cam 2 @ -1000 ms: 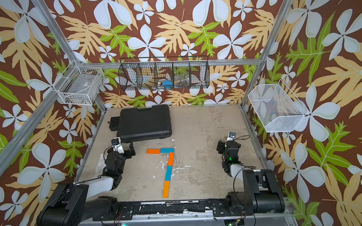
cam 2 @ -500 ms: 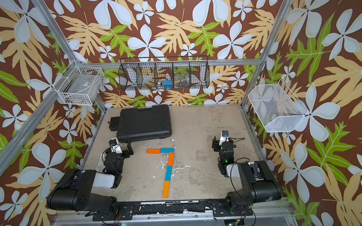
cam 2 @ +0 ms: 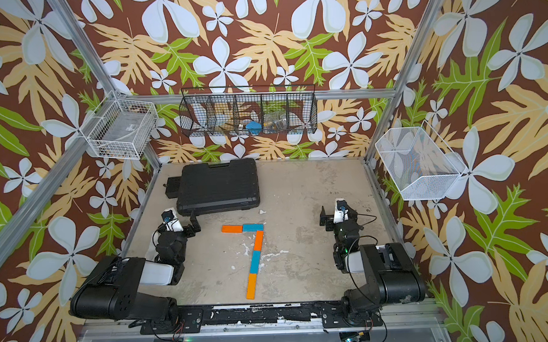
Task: Assemble the number 7 with building blocks
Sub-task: Reset both arms
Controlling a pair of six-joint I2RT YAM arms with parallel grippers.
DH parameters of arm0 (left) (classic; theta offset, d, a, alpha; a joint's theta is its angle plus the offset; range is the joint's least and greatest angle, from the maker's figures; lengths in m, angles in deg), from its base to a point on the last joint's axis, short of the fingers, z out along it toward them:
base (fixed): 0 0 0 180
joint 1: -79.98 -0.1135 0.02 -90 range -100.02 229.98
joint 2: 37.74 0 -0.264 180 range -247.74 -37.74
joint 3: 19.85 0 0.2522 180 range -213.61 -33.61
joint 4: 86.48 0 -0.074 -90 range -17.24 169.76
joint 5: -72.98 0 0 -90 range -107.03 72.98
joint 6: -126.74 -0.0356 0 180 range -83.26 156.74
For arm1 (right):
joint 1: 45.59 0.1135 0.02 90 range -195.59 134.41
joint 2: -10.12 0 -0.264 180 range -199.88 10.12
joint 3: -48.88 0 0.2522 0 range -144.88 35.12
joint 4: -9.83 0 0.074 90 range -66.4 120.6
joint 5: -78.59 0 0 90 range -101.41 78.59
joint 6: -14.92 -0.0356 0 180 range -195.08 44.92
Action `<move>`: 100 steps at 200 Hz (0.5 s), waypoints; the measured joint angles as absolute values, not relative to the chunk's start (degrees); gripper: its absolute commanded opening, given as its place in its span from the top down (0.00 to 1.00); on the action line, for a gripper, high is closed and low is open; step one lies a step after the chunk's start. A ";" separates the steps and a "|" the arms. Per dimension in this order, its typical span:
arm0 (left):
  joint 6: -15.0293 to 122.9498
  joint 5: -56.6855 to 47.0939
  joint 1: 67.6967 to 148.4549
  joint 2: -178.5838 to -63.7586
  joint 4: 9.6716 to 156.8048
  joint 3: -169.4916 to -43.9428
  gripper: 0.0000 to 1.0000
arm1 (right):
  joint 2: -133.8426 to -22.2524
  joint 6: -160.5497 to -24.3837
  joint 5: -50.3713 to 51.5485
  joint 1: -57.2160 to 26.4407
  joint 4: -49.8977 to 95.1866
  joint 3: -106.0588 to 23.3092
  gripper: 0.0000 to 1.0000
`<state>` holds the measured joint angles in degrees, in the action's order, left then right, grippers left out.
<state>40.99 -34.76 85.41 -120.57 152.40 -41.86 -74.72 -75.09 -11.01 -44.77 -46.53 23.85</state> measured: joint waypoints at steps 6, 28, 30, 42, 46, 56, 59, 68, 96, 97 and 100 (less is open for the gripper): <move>40.99 -34.76 85.41 -120.57 152.40 -41.86 0.00 | -74.72 -75.09 -10.90 -44.79 -46.36 23.83 0.00; 40.99 -34.76 85.41 -120.57 152.42 -41.86 0.00 | -74.72 -75.11 -10.72 -44.95 -46.14 23.83 0.00; 40.99 -34.76 85.41 -120.57 152.42 -41.86 0.00 | -74.72 -75.11 -10.70 -44.95 -46.16 23.83 0.00; 40.99 -34.76 85.41 -120.57 152.42 -41.86 0.00 | -74.72 -75.11 -10.11 -44.95 -46.10 23.83 0.00; 40.99 -34.76 85.41 -120.57 152.42 -41.86 0.00 | -74.72 -75.11 -10.07 -44.95 -46.10 23.83 0.00; 40.99 -34.76 85.41 -120.57 152.42 -41.86 0.00 | -74.72 -75.11 -9.89 -44.92 -46.07 23.83 0.00; 40.99 -34.76 85.41 -120.57 152.42 -41.86 0.00 | -74.72 -75.11 -9.87 -44.92 -46.07 23.83 0.00; 40.99 -34.76 85.41 -120.57 152.42 -41.86 0.00 | -74.72 -75.11 -9.89 -44.95 -46.05 23.83 0.00; 40.99 -34.76 85.41 -120.57 152.42 -41.86 0.00 | -74.72 -75.11 -9.89 -44.92 -46.05 23.80 0.00; 40.99 -34.76 85.41 -120.57 152.42 -41.86 0.00 | -74.72 -75.11 -9.89 -44.92 -46.05 23.80 0.00; 40.99 -34.76 85.41 -120.57 152.42 -41.86 0.00 | -74.72 -75.11 -9.89 -44.92 -46.05 23.80 0.00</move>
